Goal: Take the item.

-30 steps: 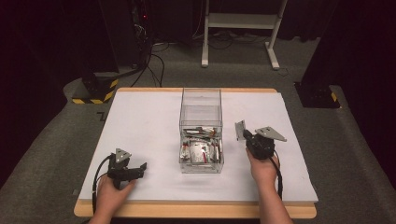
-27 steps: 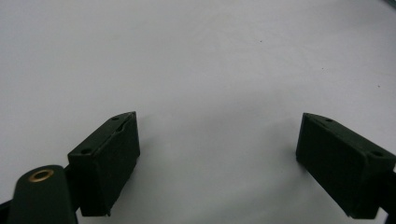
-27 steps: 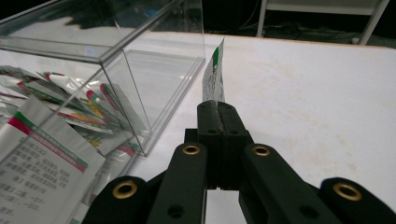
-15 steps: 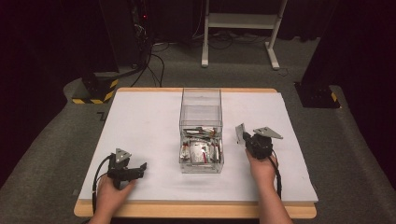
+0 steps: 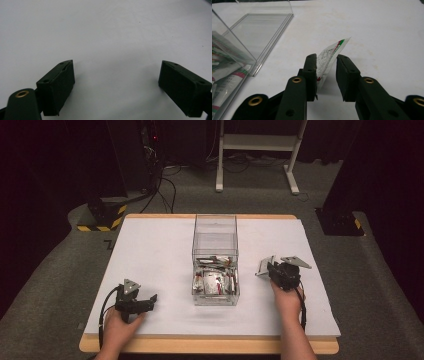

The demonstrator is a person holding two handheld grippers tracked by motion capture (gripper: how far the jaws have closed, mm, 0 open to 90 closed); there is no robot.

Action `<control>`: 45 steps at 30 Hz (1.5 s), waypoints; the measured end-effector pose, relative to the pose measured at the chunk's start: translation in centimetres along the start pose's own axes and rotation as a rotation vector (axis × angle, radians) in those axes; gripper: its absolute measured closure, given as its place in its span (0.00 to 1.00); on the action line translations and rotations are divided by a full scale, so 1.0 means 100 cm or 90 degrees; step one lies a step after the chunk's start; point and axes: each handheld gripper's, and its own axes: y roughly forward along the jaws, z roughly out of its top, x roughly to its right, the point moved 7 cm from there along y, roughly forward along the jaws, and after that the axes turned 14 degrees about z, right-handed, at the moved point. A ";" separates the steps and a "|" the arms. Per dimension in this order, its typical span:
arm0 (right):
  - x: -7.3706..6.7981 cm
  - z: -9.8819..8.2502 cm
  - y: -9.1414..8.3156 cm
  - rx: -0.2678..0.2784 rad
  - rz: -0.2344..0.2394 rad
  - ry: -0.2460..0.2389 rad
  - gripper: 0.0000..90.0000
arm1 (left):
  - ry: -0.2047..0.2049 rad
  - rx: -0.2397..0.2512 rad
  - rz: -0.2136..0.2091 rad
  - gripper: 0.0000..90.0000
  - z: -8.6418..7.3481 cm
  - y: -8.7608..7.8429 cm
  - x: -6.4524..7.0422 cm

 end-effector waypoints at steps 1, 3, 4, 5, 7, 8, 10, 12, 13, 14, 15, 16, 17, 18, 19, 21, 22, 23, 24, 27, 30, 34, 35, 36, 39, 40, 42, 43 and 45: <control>0.003 0.000 -0.002 0.003 -0.003 0.003 0.77 | 0.001 0.000 0.000 0.15 0.000 0.000 0.000; 0.006 0.001 -0.006 0.008 -0.011 0.006 0.75 | 0.001 0.000 0.000 0.15 0.000 0.000 0.000; 0.008 0.001 -0.008 0.010 -0.019 0.002 0.74 | 0.000 0.000 0.000 0.15 0.000 0.000 0.000; 0.010 0.001 -0.011 0.012 -0.026 0.002 0.73 | -0.001 0.000 0.000 0.15 0.000 0.000 0.000; 0.012 0.002 -0.016 0.022 -0.024 0.009 0.72 | 0.000 0.000 0.000 0.15 0.000 0.000 0.000; 0.012 0.003 -0.019 0.026 -0.027 0.008 0.72 | -0.001 0.000 0.000 0.15 0.000 0.000 0.000; 0.011 0.003 -0.022 0.030 -0.028 0.004 0.70 | -0.001 0.000 0.000 0.15 0.000 0.000 0.000; 0.009 0.002 -0.025 0.031 -0.026 -0.002 0.67 | 0.000 0.000 0.000 0.15 0.000 0.000 0.000; 0.007 0.002 -0.025 0.030 -0.024 -0.004 0.65 | 0.000 0.000 0.000 0.15 0.000 0.000 0.000; 0.006 0.001 -0.026 0.030 -0.024 -0.008 0.64 | 0.000 0.000 0.000 0.15 0.000 0.000 0.000; 0.004 0.001 -0.026 0.030 -0.022 -0.011 0.63 | 0.000 0.000 0.000 0.15 0.000 0.000 0.000; 0.002 0.000 -0.026 0.030 -0.019 -0.013 0.62 | 0.000 0.000 0.000 0.15 0.000 0.000 0.000; 0.000 -0.001 -0.026 0.027 -0.016 -0.019 0.61 | 0.001 -0.001 0.000 0.15 0.000 0.000 0.000; -0.003 -0.001 -0.026 0.026 -0.011 -0.025 0.59 | 0.001 -0.001 -0.001 0.15 0.000 0.000 0.000; -0.006 -0.002 -0.025 0.025 -0.008 -0.031 0.58 | 0.001 -0.001 -0.001 0.15 0.000 0.000 0.000; -0.009 -0.003 -0.024 0.021 -0.003 -0.037 0.56 | 0.001 -0.001 -0.001 0.15 0.000 0.000 0.000; -0.012 -0.004 -0.023 0.018 0.000 -0.039 0.55 | 0.001 -0.001 -0.001 0.15 0.000 0.000 0.000; -0.014 -0.006 -0.022 0.016 0.004 -0.040 0.54 | 0.001 -0.001 -0.001 0.15 0.000 0.000 0.000; -0.016 -0.007 -0.021 0.012 0.007 -0.041 0.53 | 0.000 0.000 -0.001 0.15 0.000 0.000 0.000; -0.024 -0.012 -0.016 -0.004 0.019 -0.055 0.50 | 0.001 -0.001 -0.001 0.15 0.000 0.000 0.000; -0.032 -0.018 -0.010 -0.022 0.029 -0.065 0.48 | 0.001 -0.001 -0.001 0.15 0.000 0.000 0.000; -0.045 -0.028 -0.003 -0.049 0.043 -0.077 0.45 | 0.004 -0.002 -0.001 0.15 0.000 0.000 -0.001; -0.048 -0.030 -0.002 -0.057 0.045 -0.079 0.45 | 0.003 -0.002 -0.001 0.15 0.000 0.000 -0.001; -0.051 -0.033 -0.001 -0.063 0.048 -0.081 0.44 | 0.003 -0.002 -0.001 0.15 0.000 0.000 -0.001; -0.058 -0.044 -0.002 -0.085 0.056 -0.088 0.42 | 0.003 -0.002 -0.001 0.15 0.000 0.000 0.000; -0.061 -0.048 -0.002 -0.092 0.060 -0.088 0.41 | 0.003 -0.002 -0.001 0.15 0.000 0.000 -0.001; -0.065 -0.058 -0.002 -0.114 0.064 -0.098 0.39 | 0.002 -0.002 -0.001 0.15 0.000 0.000 0.000; -0.067 -0.063 -0.001 -0.126 0.063 -0.103 0.37 | 0.003 -0.002 -0.001 0.15 0.000 0.000 -0.001; -0.069 -0.068 0.001 -0.146 0.061 -0.119 0.33 | 0.003 -0.002 -0.001 0.15 0.000 0.000 -0.001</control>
